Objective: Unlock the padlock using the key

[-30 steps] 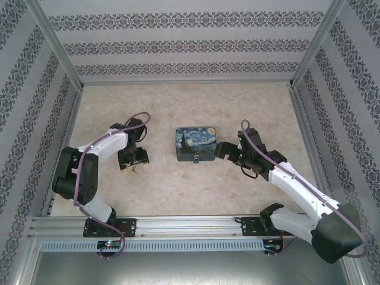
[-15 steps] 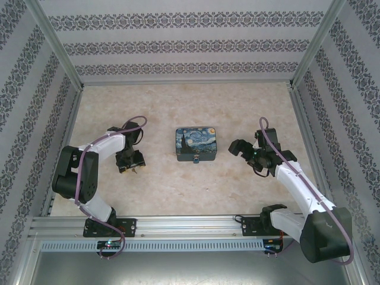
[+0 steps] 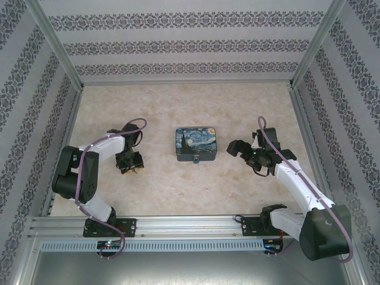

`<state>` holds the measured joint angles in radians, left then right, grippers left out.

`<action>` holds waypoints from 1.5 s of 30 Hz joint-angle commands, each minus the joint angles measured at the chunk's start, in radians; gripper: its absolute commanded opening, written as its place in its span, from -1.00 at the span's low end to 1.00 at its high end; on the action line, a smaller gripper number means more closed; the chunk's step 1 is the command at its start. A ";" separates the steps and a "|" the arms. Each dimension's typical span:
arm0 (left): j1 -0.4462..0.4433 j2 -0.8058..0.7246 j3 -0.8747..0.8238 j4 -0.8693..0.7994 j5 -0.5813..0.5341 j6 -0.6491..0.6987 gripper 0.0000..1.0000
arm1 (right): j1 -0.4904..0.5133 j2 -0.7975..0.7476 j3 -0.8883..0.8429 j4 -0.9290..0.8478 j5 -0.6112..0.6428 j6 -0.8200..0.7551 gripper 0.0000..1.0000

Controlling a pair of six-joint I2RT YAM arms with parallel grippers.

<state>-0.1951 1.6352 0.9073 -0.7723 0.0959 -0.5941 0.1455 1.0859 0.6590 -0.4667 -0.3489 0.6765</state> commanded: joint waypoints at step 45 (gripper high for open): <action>-0.066 -0.364 -0.127 0.380 0.380 -0.248 -1.00 | 0.212 -0.002 -0.007 0.268 -0.127 0.109 0.96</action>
<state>-0.2401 1.3052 0.7799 -0.4698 0.4435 -0.7605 0.3241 1.0775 0.6590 -0.2802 -0.4870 0.7567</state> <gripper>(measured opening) 0.052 0.981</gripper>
